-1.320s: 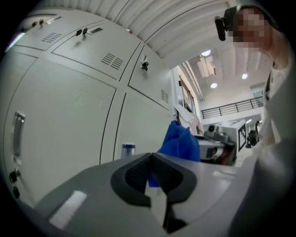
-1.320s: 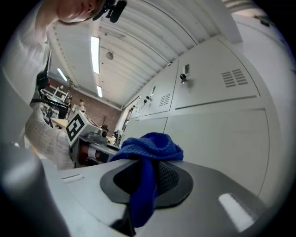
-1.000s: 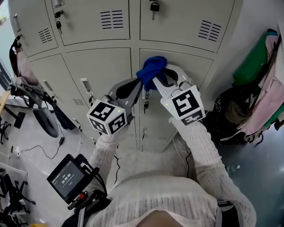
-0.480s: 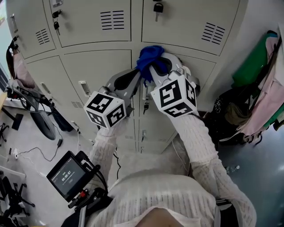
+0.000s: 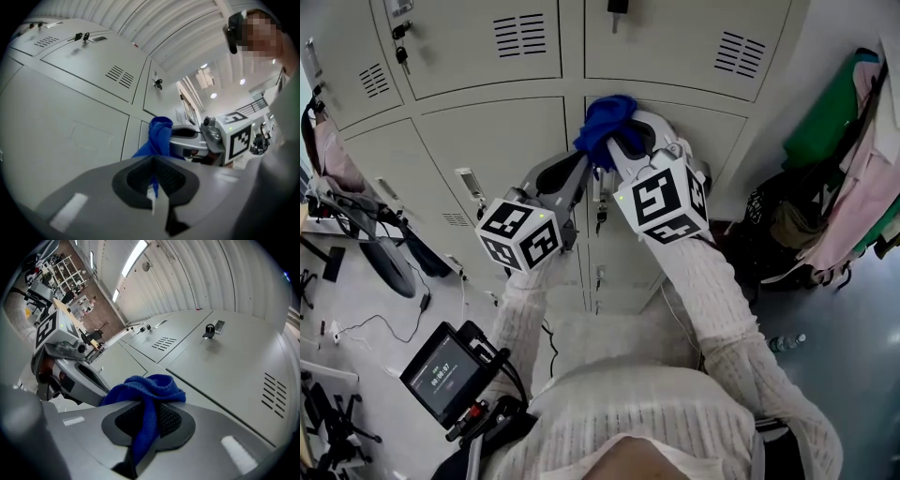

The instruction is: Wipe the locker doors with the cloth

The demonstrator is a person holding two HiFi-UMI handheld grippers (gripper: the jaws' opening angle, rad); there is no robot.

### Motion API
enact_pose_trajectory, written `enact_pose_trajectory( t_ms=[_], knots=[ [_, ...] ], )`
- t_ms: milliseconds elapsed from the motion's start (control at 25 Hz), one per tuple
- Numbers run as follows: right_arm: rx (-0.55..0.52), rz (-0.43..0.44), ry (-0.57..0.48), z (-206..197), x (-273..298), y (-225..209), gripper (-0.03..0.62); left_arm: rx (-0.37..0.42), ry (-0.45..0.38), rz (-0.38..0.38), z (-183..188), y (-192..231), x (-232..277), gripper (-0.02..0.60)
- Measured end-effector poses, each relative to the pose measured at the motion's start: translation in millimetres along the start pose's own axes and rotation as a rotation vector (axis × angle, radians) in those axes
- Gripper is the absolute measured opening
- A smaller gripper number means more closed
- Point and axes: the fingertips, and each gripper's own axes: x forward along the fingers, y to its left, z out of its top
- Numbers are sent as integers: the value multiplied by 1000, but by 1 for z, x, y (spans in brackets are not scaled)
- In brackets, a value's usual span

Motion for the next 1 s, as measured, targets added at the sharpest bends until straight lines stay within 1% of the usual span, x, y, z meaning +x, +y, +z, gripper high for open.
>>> enact_pose_trajectory(
  t_ms=[200, 440, 680, 1000],
  knots=[
    [11, 43, 53, -27, -2, 22, 55, -59, 36, -10, -23, -3, -2, 6],
    [46, 98, 128, -66, -11, 50, 55, -81, 108, -5, -53, -9, -7, 6],
    [94, 140, 184, -99, -18, 74, 55, -144, 202, -2, -95, -10, -15, 6],
    [165, 224, 251, -142, -22, 113, 52, -254, 297, 23, -159, -9, -24, 6]
  ],
)
